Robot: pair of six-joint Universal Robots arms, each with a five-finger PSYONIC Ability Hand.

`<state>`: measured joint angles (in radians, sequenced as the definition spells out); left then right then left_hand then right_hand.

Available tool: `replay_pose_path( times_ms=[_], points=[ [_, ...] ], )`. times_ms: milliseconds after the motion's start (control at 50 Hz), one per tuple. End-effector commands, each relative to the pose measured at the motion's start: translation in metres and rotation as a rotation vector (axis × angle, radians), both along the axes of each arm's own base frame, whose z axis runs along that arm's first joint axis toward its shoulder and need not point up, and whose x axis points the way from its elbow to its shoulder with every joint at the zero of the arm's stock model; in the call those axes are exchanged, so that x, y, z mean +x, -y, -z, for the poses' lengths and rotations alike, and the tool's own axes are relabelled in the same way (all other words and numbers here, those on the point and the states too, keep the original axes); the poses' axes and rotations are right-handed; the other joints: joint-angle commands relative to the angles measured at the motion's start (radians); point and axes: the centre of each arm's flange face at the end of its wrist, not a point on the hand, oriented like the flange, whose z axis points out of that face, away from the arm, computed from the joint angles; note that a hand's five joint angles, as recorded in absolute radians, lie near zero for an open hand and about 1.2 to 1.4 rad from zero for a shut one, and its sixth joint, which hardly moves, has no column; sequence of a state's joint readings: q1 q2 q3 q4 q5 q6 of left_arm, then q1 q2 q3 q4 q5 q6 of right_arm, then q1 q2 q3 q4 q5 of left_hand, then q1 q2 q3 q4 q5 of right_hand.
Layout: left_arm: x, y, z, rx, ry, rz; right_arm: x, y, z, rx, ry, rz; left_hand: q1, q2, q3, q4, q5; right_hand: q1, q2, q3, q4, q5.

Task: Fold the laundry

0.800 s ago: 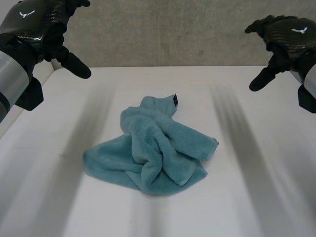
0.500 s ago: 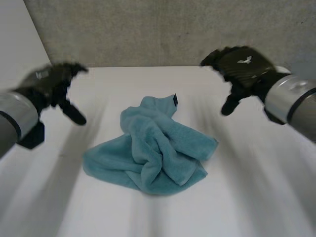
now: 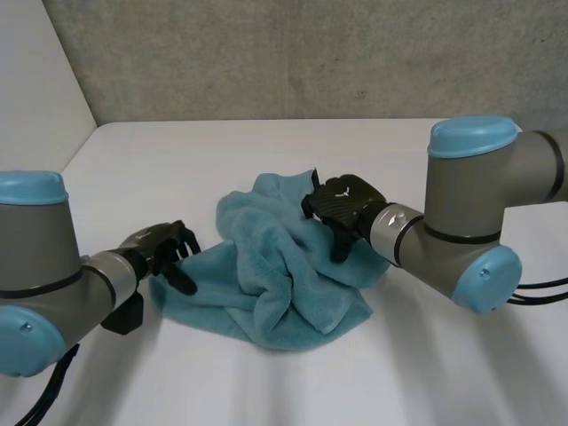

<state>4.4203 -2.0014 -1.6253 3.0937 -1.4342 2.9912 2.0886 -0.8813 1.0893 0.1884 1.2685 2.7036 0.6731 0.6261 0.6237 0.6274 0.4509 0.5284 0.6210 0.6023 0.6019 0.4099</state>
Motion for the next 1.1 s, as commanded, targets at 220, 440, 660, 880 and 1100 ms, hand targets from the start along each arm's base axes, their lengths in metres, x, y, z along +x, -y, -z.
replay_pose_path(
  times_ms=[220, 440, 660, 880, 1100],
  points=[
    [-0.014, 0.02, -0.017, -0.205, -0.046, 0.023, -0.037, -0.036, -0.028, 0.066, -0.156, 0.057, 0.723, 0.77, 0.773, 0.769, 0.771, 0.868, 0.775, 0.794, 0.794, 0.812],
    [-0.015, 0.024, -0.054, -0.324, -0.084, 0.022, -0.088, -0.114, -0.045, 0.18, -0.525, -0.2, 0.723, 0.77, 0.773, 0.769, 0.771, 0.661, 0.568, 0.587, 0.587, 0.604],
    [-0.023, 0.008, -0.081, -0.392, -0.112, 0.053, -0.063, -0.038, -0.108, 0.029, -0.007, 0.108, 0.723, 0.77, 0.773, 0.769, 0.771, -0.285, -0.377, -0.359, -0.358, -0.341],
    [-0.021, -0.027, -0.155, -0.597, -0.192, 0.087, -0.038, 0.016, -0.052, 0.176, 0.08, 0.171, 0.723, 0.77, 0.773, 0.769, 0.771, -0.302, -0.395, -0.376, -0.376, -0.358],
    [-0.018, -0.056, -0.199, -0.737, -0.251, 0.119, -0.009, 0.033, 0.008, 0.36, 0.133, 0.043, 0.723, 0.77, 0.773, 0.769, 0.771, -0.354, -0.446, -0.428, -0.427, -0.41]
  ],
)
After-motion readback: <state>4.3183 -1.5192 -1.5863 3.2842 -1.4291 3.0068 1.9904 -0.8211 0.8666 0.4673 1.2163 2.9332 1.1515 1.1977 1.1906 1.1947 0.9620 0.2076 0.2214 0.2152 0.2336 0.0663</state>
